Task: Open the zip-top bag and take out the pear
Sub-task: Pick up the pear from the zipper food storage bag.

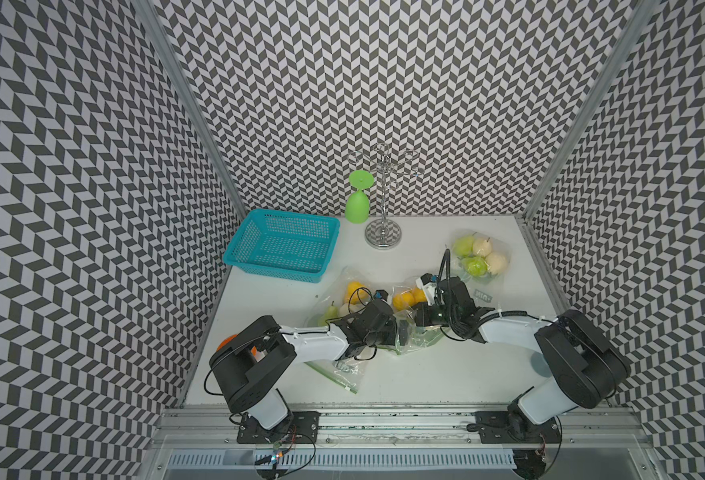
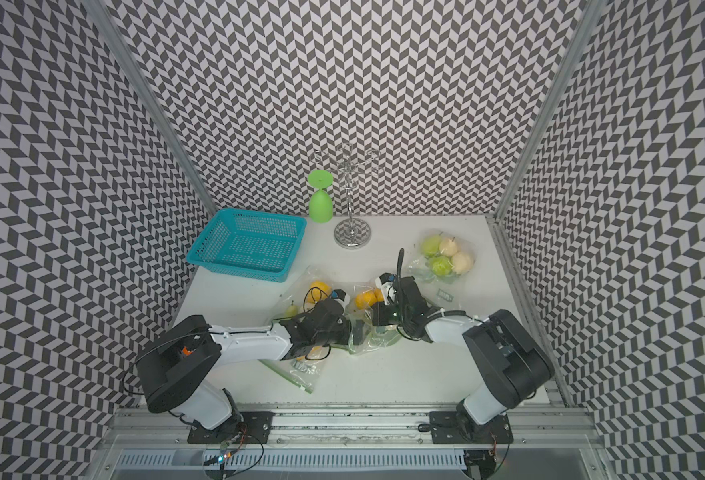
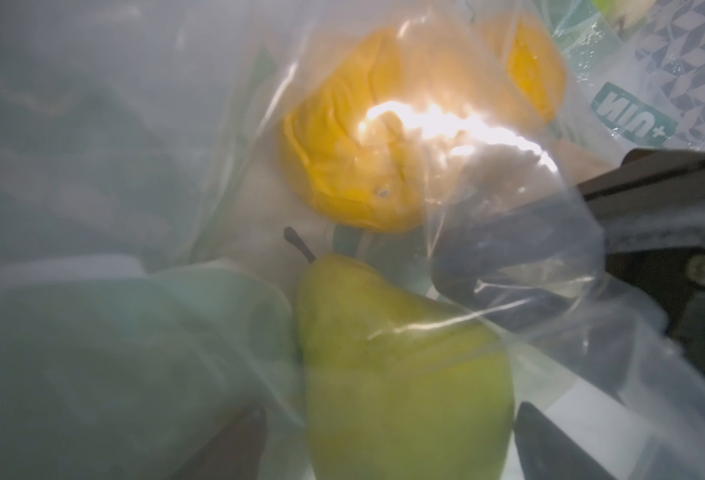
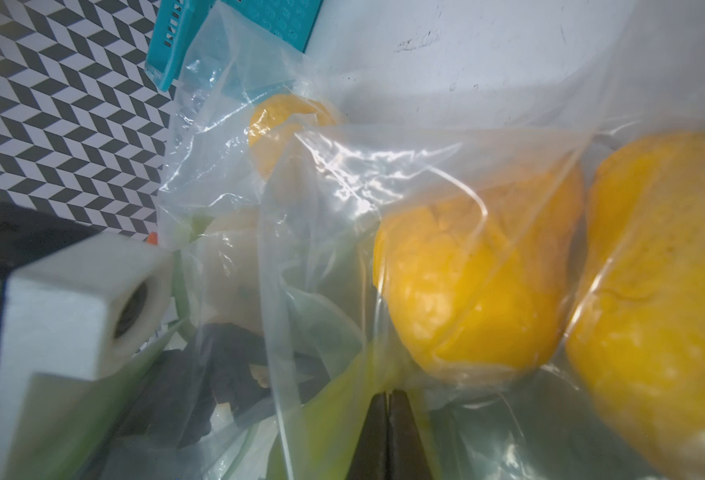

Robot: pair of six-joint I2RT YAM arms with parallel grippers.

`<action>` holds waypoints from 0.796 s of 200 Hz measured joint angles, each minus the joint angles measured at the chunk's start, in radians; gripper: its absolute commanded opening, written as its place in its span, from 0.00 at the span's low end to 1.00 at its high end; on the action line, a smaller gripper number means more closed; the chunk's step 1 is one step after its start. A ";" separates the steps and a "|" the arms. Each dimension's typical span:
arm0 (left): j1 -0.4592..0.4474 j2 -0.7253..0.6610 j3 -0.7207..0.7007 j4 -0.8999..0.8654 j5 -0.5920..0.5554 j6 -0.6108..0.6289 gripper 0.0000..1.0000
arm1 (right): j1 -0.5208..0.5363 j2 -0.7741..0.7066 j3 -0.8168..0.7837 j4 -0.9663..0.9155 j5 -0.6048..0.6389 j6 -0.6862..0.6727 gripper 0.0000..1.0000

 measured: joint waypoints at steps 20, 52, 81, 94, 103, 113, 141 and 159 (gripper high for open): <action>0.000 -0.007 0.000 0.001 -0.008 -0.009 0.95 | 0.000 -0.002 -0.008 0.016 -0.001 0.000 0.00; 0.000 -0.007 0.003 -0.009 -0.023 -0.006 0.91 | 0.000 -0.002 -0.006 0.011 0.000 -0.001 0.00; 0.000 0.008 0.030 -0.039 -0.048 0.010 0.90 | 0.000 -0.002 -0.006 0.011 -0.001 -0.001 0.00; 0.000 0.020 0.041 -0.047 -0.061 0.015 0.90 | 0.000 -0.002 -0.009 0.016 -0.004 -0.001 0.00; 0.000 0.028 0.047 -0.050 -0.066 0.018 0.90 | 0.000 -0.002 -0.012 0.022 -0.008 -0.001 0.00; 0.000 0.035 0.052 -0.050 -0.068 0.020 0.90 | 0.000 -0.002 -0.017 0.031 -0.013 -0.001 0.00; 0.000 0.054 0.068 -0.055 -0.082 0.026 0.90 | 0.000 -0.005 -0.028 0.047 -0.039 -0.004 0.00; 0.000 0.074 0.086 -0.070 -0.087 0.036 0.87 | -0.002 -0.013 -0.034 0.039 -0.049 -0.010 0.00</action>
